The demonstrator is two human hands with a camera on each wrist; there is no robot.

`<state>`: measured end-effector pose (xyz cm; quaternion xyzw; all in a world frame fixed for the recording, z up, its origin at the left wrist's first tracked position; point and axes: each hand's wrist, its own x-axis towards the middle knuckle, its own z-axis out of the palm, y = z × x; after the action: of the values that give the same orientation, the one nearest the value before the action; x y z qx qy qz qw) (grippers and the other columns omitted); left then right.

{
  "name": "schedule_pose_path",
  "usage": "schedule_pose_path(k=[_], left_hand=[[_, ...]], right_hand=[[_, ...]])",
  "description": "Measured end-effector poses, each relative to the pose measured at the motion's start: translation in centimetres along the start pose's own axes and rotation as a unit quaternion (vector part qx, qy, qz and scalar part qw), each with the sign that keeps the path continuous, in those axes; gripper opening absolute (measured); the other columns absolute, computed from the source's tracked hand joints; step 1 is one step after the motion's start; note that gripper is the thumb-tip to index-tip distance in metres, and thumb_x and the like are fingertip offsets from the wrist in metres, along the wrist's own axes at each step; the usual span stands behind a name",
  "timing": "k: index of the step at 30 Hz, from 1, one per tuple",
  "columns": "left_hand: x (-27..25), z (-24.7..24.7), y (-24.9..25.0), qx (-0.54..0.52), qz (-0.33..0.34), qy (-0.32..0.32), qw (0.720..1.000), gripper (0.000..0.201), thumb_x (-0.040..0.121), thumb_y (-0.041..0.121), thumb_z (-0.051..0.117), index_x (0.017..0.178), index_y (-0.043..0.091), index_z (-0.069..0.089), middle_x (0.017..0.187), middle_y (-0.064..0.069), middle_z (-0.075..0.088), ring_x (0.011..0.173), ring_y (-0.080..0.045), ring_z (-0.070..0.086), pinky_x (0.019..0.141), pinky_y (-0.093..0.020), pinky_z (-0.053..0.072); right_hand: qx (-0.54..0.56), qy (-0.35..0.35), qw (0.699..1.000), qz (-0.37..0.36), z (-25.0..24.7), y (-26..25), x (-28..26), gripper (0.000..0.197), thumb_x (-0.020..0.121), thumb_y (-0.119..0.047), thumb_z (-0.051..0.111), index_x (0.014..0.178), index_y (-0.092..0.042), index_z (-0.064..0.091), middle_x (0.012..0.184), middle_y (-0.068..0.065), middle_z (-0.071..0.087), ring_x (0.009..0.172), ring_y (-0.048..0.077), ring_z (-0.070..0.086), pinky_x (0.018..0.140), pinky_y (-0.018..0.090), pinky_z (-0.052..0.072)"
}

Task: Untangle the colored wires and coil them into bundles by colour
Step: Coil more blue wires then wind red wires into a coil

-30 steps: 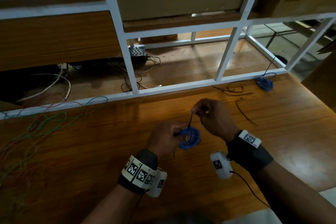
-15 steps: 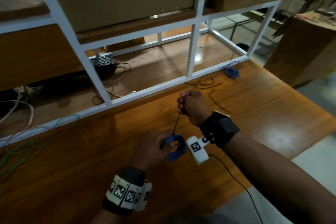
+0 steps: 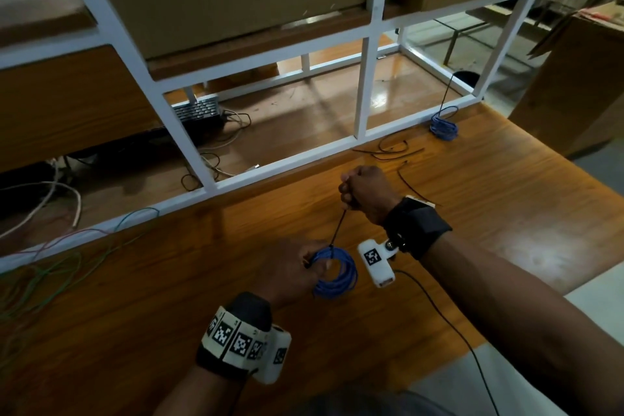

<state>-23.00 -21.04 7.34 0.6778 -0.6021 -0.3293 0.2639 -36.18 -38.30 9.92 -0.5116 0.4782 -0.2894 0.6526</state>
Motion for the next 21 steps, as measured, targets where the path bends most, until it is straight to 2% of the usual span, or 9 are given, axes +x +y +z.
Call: schedule_pose_path(k=[3, 4, 5, 7, 10, 13, 17, 19, 21], left_hand=[[0.5, 0.7, -1.0, -0.132, -0.094, 0.033, 0.986, 0.025, 0.082, 0.058, 0.065, 0.104, 0.046, 0.066, 0.103, 0.011, 0.071, 0.096, -0.009, 0.067, 0.086, -0.043, 0.057], [0.9, 0.9, -1.1, -0.172, -0.125, 0.050, 0.976, 0.021, 0.082, 0.056, 0.069, 0.100, 0.048, 0.064, 0.106, 0.011, 0.069, 0.100, -0.011, 0.066, 0.089, -0.045, 0.056], [1.2, 1.1, -0.9, -0.210, -0.147, 0.070, 0.964, 0.019, 0.084, 0.048, 0.071, 0.100, 0.045, 0.062, 0.108, 0.011, 0.067, 0.102, -0.013, 0.065, 0.089, -0.044, 0.056], [2.1, 1.3, -0.7, -0.275, -0.181, 0.116, 0.937, 0.023, 0.088, 0.033, 0.072, 0.109, 0.030, 0.064, 0.112, 0.005, 0.066, 0.101, -0.015, 0.066, 0.081, -0.038, 0.059], [3.4, 1.1, 0.3, -0.344, -0.192, 0.167, 0.904, 0.035, 0.086, 0.026, 0.073, 0.119, 0.015, 0.063, 0.108, -0.002, 0.071, 0.090, -0.015, 0.072, 0.063, -0.029, 0.058], [5.0, 1.1, 1.5, -0.349, -0.169, 0.187, 0.902, 0.030, 0.087, 0.023, 0.073, 0.115, 0.011, 0.067, 0.096, -0.002, 0.076, 0.086, -0.016, 0.074, 0.063, -0.029, 0.058], [8.1, 2.2, 4.5, -0.334, -0.127, 0.179, 0.917, 0.016, 0.091, 0.022, 0.070, 0.105, 0.015, 0.071, 0.089, -0.001, 0.076, 0.083, -0.016, 0.074, 0.062, -0.030, 0.058], [10.1, 3.1, 6.2, -0.330, -0.118, 0.165, 0.922, 0.017, 0.092, 0.026, 0.069, 0.104, 0.015, 0.072, 0.088, 0.000, 0.076, 0.082, -0.014, 0.074, 0.061, -0.028, 0.058], [12.1, 4.1, 7.6, -0.334, -0.114, 0.148, 0.924, 0.021, 0.093, 0.031, 0.066, 0.107, 0.016, 0.071, 0.092, 0.001, 0.076, 0.085, -0.013, 0.074, 0.064, -0.029, 0.059]], right_hand=[[0.049, -0.033, 0.998, -0.012, -0.7, 0.7, 0.8, 0.006, 0.106, -0.012, 0.052, 0.102, -0.009, 0.054, 0.077, 0.009, 0.067, 0.071, 0.025, 0.070, 0.069, 0.041, 0.061], [0.048, -0.039, 0.998, -0.012, -1.0, 0.9, 0.8, 0.012, 0.107, -0.022, 0.054, 0.109, -0.010, 0.055, 0.083, 0.008, 0.073, 0.079, 0.028, 0.074, 0.074, 0.044, 0.061], [0.036, -0.043, 0.998, -0.008, -1.4, 1.3, 0.8, 0.023, 0.106, -0.034, 0.054, 0.116, -0.013, 0.055, 0.092, 0.007, 0.077, 0.087, 0.028, 0.075, 0.078, 0.046, 0.060], [0.004, -0.049, 0.999, 0.005, -2.4, 2.0, 0.3, 0.038, 0.102, -0.053, 0.054, 0.123, -0.022, 0.056, 0.106, 0.006, 0.078, 0.094, 0.025, 0.075, 0.080, 0.045, 0.060], [-0.057, -0.093, 0.994, 0.032, -4.3, 3.4, -1.1, 0.049, 0.095, -0.065, 0.057, 0.118, -0.022, 0.065, 0.112, 0.005, 0.075, 0.102, 0.026, 0.073, 0.084, 0.044, 0.060], [-0.051, -0.147, 0.986, 0.054, -6.2, 4.2, -2.5, 0.054, 0.095, -0.060, 0.059, 0.118, -0.013, 0.070, 0.110, 0.009, 0.076, 0.101, 0.033, 0.074, 0.082, 0.040, 0.060], [0.002, -0.172, 0.984, 0.048, -9.1, 4.1, -2.4, 0.045, 0.095, -0.041, 0.067, 0.124, -0.005, 0.067, 0.112, 0.018, 0.075, 0.099, 0.034, 0.075, 0.085, 0.044, 0.062], [0.035, -0.141, 0.987, 0.060, -10.7, 3.8, -1.4, 0.033, 0.097, -0.025, 0.069, 0.120, -0.003, 0.067, 0.108, 0.019, 0.076, 0.089, 0.028, 0.076, 0.077, 0.038, 0.064], [0.062, -0.084, 0.993, 0.063, -12.6, 3.3, -0.3, 0.022, 0.097, -0.015, 0.068, 0.111, 0.002, 0.069, 0.096, 0.021, 0.076, 0.075, 0.020, 0.075, 0.065, 0.029, 0.062]])
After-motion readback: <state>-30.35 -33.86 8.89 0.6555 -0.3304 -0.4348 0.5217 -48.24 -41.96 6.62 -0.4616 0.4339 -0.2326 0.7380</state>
